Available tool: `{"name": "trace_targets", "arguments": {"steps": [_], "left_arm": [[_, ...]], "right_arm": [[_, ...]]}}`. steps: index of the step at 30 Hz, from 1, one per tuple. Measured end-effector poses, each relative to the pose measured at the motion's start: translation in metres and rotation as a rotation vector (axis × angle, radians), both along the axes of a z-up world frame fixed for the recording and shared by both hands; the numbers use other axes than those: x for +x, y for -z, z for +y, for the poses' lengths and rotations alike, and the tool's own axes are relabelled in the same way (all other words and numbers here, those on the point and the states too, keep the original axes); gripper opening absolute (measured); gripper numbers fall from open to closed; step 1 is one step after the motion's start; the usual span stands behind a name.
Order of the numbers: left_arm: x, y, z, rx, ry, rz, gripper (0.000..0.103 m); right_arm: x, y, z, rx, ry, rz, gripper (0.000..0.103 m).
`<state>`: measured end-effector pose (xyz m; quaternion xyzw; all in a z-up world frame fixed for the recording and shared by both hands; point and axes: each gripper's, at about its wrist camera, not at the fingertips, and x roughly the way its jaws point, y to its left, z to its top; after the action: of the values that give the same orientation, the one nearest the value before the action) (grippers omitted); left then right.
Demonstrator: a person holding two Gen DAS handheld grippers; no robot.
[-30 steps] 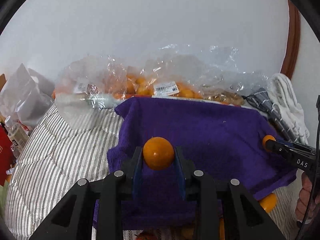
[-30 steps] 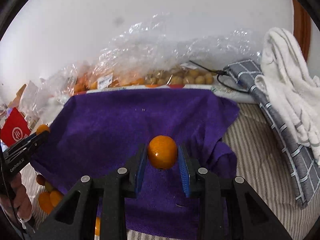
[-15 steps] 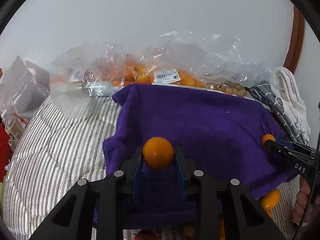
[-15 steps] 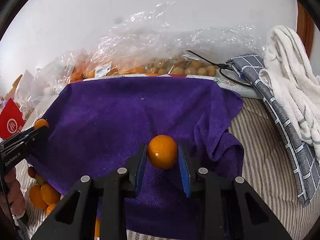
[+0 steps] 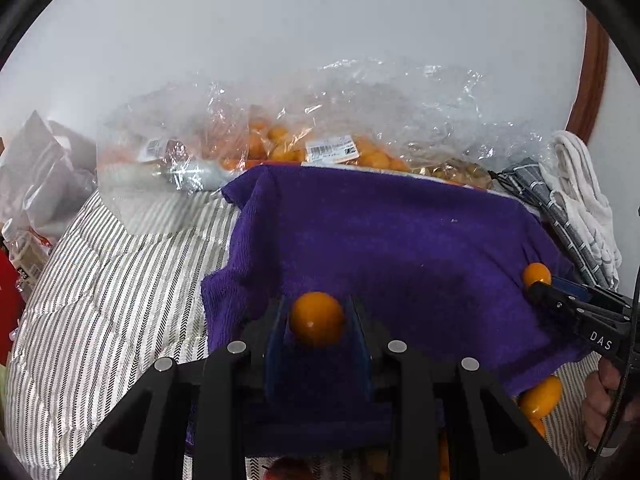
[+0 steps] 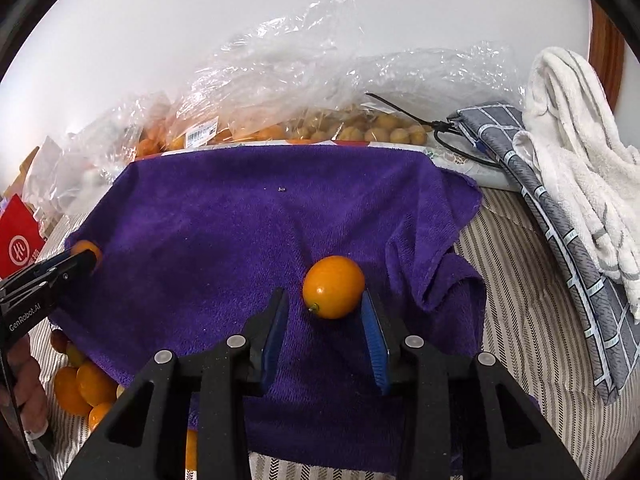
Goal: Organize fruits
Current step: 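Lift both oranges onto the purple towel and open both grippers, then grasp an oval orange with the right gripper while the left grasps a red tangerine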
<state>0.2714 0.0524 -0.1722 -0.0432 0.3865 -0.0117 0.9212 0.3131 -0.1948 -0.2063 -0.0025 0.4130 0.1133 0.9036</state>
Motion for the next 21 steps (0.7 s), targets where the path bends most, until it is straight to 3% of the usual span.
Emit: {"name": "trace_targets", "arguments": {"steps": [5,13,21], "left_arm": [[-0.006,-0.006,-0.002,0.003,0.004,-0.04,0.029],[-0.014,-0.019,-0.002,0.014,-0.004,-0.113,0.029],[-0.018,-0.026,0.006,-0.071,0.023,-0.135,0.029]], "right_arm": [[-0.007,-0.009,-0.001,0.001,0.003,-0.051,0.038],[-0.008,-0.017,-0.009,0.085,-0.009,-0.025,0.037],[-0.014,-0.029,-0.016,0.135,-0.004,-0.038,0.036]]}}
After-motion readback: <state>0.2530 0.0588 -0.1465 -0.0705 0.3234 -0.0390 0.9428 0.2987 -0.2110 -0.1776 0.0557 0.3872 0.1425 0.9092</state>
